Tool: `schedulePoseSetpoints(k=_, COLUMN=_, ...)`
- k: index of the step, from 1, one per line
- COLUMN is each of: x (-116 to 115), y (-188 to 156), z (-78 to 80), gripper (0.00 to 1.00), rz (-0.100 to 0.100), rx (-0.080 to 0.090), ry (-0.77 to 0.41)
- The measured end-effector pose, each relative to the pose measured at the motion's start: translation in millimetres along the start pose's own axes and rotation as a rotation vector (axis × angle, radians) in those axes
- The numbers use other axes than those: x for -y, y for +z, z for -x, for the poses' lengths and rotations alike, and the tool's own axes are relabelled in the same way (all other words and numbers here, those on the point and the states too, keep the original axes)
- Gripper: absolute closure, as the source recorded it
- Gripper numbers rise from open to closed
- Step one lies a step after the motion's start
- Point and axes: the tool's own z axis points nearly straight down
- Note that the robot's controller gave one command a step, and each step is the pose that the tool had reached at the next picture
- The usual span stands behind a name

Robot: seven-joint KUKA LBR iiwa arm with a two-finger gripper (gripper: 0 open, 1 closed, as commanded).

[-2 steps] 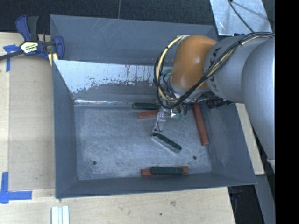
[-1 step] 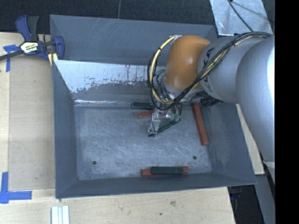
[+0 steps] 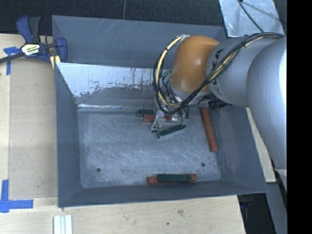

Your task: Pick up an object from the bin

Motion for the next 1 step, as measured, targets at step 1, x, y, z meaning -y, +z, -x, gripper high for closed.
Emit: schedulePoseSetpoints(k=1, x=19.0, y=-141.6, z=-4.0, gripper=1.00, rz=0.000, rx=0.000, ry=-0.074)
